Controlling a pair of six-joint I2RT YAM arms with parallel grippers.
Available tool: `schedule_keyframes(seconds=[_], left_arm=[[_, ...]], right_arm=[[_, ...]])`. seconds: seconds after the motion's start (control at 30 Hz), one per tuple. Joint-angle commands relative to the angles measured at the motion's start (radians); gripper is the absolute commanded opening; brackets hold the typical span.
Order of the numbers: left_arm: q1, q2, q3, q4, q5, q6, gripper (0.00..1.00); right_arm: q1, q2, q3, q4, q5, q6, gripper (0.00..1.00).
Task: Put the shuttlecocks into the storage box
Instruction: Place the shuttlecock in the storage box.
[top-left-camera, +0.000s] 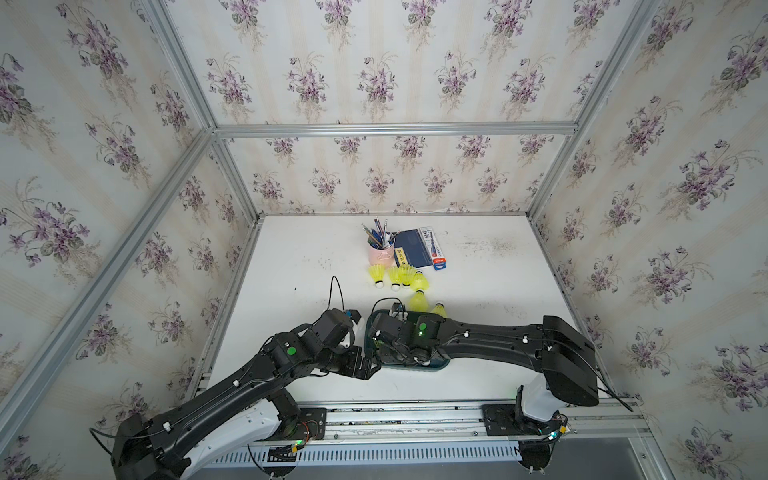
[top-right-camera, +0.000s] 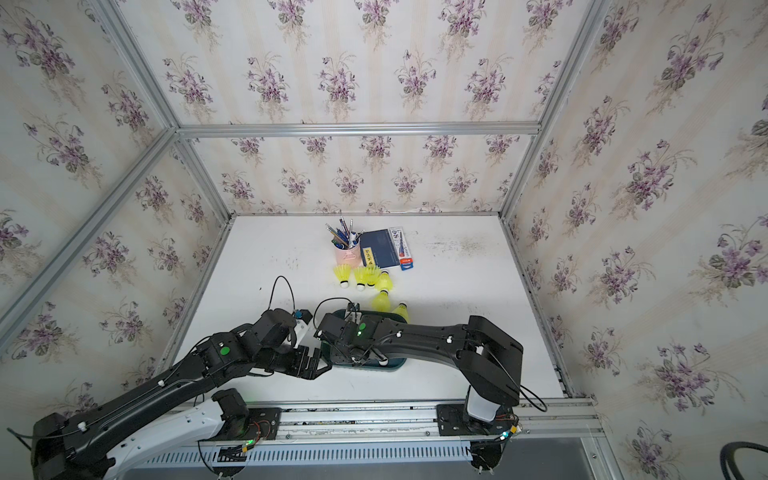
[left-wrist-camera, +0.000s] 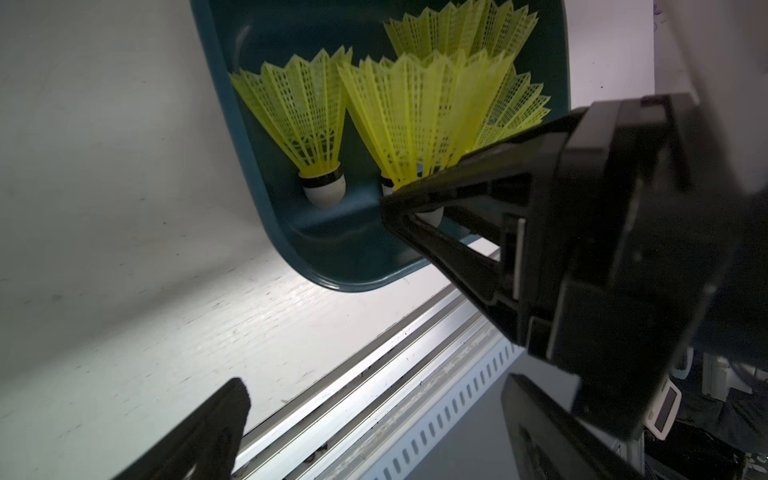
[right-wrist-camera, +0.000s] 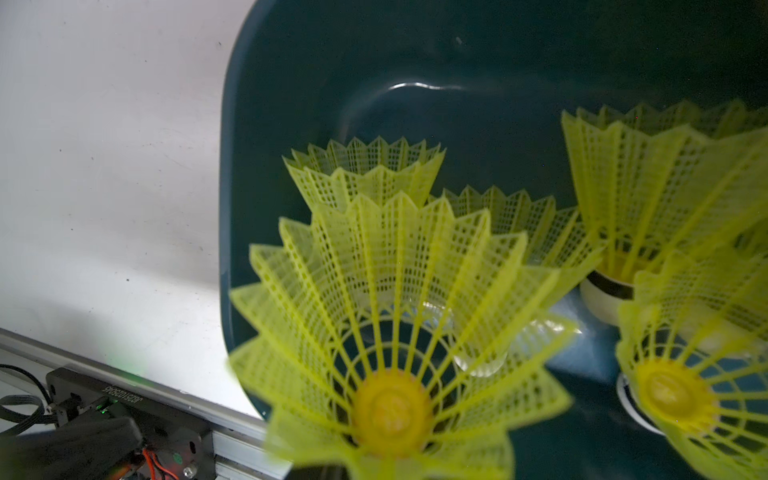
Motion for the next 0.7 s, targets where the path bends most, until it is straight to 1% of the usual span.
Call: schedule_keyframes(seconds=[0.0,0.3,0.47,0.67], left_arm=[[-0.002,-0.005,-0.012,0.050,-0.007,0.002,0.98],[-0.009,-0.013,-0.035,0.063,-0.005,-0.010,0.98],[-0.011,-0.018,-0.038,0.058,-0.007,-0.012,0.98],[-0.012,-0.024,-0.039,0.053,-0.009,-0.020,0.98]], right_arm=[[0.000,0.004,-0.004,0.003,-0.003,0.006,0.22],[0.000,0.013,-0.013,0.013,-0.018,0.005,0.25],[0.000,0.026,-0.010,0.014,-0.020,0.002,0.33],[0.000,0.028,0.006,0.002,-0.024,-0.009,0.45]])
